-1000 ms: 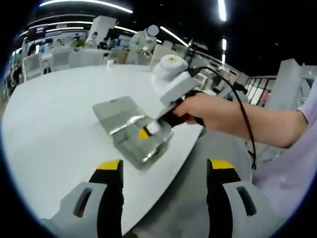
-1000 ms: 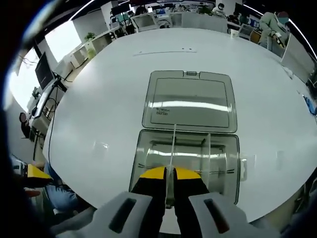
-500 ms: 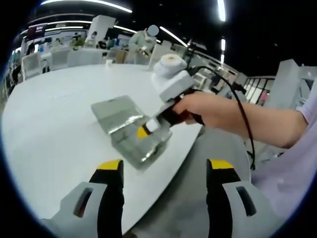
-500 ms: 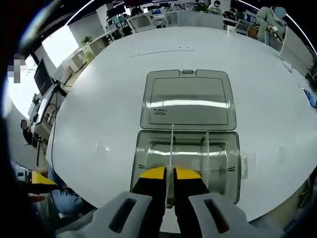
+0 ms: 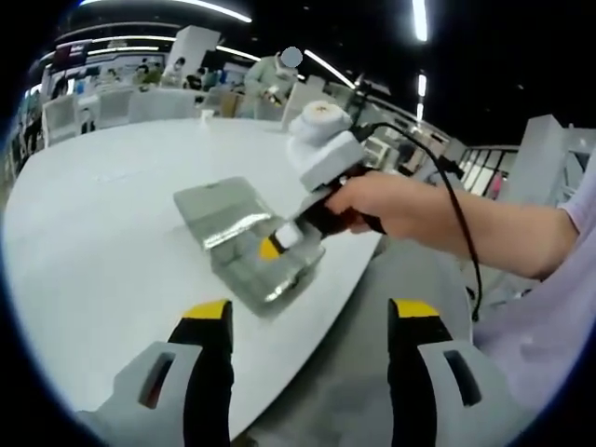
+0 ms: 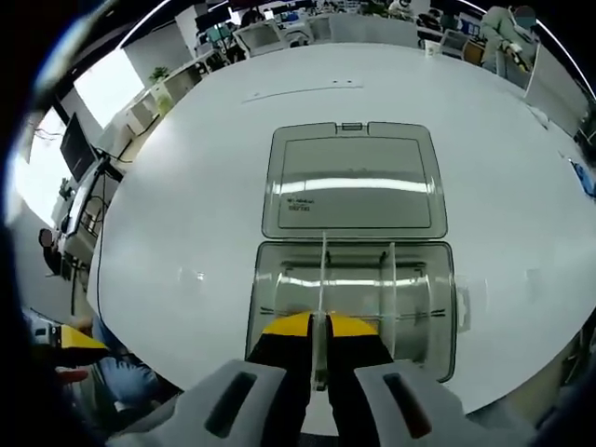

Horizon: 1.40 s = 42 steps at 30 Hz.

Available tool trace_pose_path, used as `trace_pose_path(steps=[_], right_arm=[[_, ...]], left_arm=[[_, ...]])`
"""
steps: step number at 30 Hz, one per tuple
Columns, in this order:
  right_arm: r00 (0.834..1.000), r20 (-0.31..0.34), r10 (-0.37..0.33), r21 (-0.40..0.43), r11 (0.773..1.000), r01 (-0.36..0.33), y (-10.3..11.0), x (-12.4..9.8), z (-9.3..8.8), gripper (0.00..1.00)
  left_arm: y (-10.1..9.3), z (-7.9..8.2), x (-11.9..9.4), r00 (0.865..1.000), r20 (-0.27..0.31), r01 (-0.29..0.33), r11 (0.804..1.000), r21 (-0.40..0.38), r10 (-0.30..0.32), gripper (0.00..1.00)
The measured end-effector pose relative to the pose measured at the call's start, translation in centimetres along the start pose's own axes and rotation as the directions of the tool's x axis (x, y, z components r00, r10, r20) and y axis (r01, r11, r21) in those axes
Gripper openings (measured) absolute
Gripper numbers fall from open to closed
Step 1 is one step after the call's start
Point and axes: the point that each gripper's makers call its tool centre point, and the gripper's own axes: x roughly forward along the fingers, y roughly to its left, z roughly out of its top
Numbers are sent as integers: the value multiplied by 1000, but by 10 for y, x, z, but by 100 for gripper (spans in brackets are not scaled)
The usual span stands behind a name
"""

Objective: Insert the divider into the dual guide fixture by aligning both edges with the guide slots and pushing it downward to the bottom, including one-sided entry, uneven engagement, binding, and posture correction.

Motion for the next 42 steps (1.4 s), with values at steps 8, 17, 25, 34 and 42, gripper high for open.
trace_pose_path(steps=[8, 17, 25, 34, 42], right_arm=[[999, -35, 8, -28, 1000, -9, 2, 5, -1, 0], [994, -108, 10, -91, 996, -20, 5, 10, -3, 0], [989, -147, 7, -85, 996, -19, 3, 13, -5, 0], [990, -139, 17, -50, 998, -24, 1, 16, -8, 0], [990, -138, 30, -54, 998, -37, -1, 18, -9, 0]], left_arm=[[0, -1, -2, 1000, -2, -2, 1000, 1, 2, 65], [2, 1, -6, 1000, -1, -12, 1000, 6, 12, 65], [1, 5, -6, 1000, 5, -11, 1000, 13, 11, 65], [1, 5, -5, 1000, 3, -10, 1000, 13, 10, 64], [1, 3, -3, 1000, -4, -8, 1000, 16, 9, 64]])
